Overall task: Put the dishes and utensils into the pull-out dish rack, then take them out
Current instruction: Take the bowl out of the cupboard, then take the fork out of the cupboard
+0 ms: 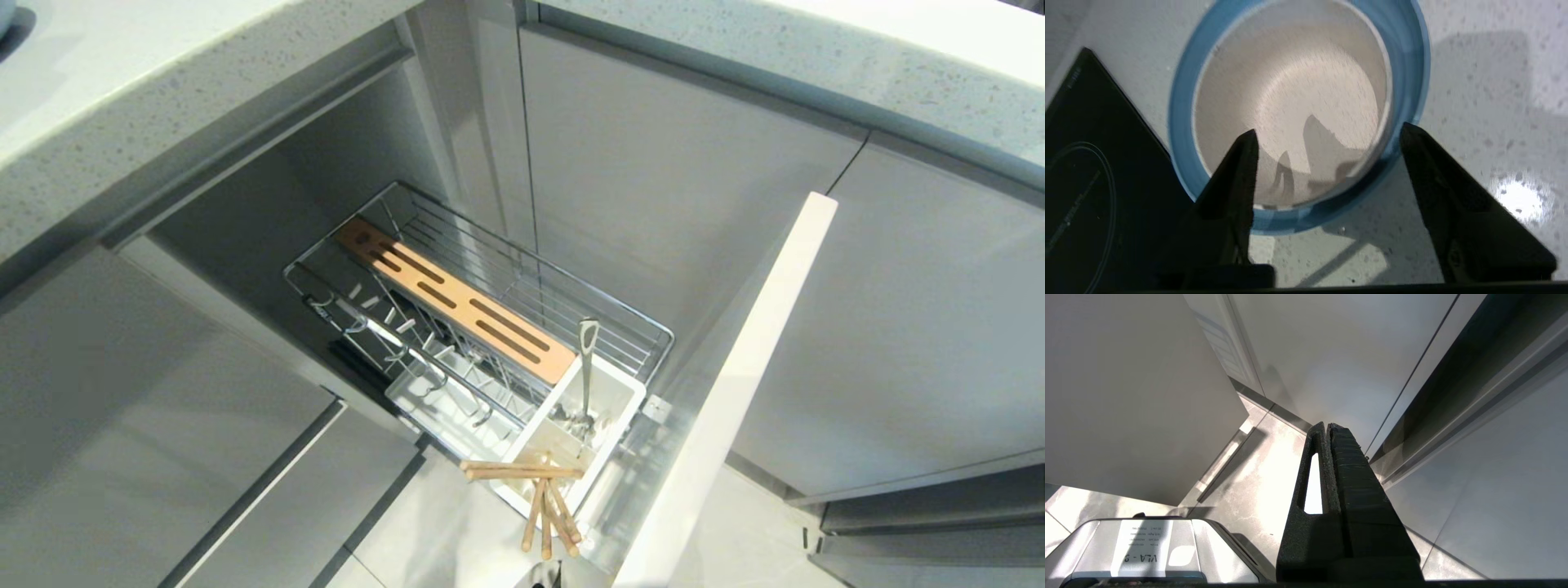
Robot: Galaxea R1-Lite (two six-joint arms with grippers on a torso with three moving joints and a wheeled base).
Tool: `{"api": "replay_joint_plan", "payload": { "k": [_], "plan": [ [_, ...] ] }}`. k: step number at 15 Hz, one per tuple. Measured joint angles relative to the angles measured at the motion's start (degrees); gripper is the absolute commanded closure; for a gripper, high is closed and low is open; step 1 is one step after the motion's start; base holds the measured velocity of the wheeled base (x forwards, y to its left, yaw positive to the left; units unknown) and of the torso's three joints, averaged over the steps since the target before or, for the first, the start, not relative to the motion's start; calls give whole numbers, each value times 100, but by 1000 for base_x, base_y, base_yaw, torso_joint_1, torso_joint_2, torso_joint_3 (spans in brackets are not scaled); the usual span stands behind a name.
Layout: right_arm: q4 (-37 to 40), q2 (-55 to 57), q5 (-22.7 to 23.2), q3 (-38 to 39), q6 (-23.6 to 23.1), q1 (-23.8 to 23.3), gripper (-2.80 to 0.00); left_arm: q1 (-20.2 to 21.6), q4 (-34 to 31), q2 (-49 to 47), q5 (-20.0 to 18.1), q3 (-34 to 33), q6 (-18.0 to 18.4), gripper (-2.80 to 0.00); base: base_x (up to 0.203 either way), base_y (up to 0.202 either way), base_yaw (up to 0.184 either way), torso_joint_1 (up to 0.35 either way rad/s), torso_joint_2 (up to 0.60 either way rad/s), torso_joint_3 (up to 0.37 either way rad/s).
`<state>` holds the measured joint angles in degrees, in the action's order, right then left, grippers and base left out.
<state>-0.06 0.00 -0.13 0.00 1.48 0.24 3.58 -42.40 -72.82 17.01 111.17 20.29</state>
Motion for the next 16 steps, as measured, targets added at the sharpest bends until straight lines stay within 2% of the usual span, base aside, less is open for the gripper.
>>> {"api": "replay_joint_plan", "payload": {
  "k": [5,6,8,9,11,13,15,16],
  "plan": [
    [1,0,0,0,1,0,0,63,1091,159,-20,-4,-71,-280,0,0,0,0,0,0],
    [1,0,0,0,1,0,0,53,1398,209,-30,-6,-240,-280,0,0,0,0,0,0],
    [1,0,-2,0,1,0,0,-34,2116,314,-56,-76,-808,-280,0,0,0,0,0,0],
    [1,0,0,0,1,0,0,-106,2566,374,-59,-142,-1176,0,0,0,0,0,0,0],
    [1,0,1,0,0,0,0,-236,3388,518,-85,-405,-1928,0,0,0,0,0,0,0],
    [0,0,0,0,1,0,0,-345,4058,691,-152,-680,-2515,0,0,0,0,0,0,0],
    [0,0,0,0,1,0,0,-435,4578,848,-107,-803,-3194,0,0,0,0,0,0,0],
    [-1,0,2,0,1,0,0,-465,4641,918,-26,-833,-3574,0,0,0,0,0,0,0]
  ]
}}
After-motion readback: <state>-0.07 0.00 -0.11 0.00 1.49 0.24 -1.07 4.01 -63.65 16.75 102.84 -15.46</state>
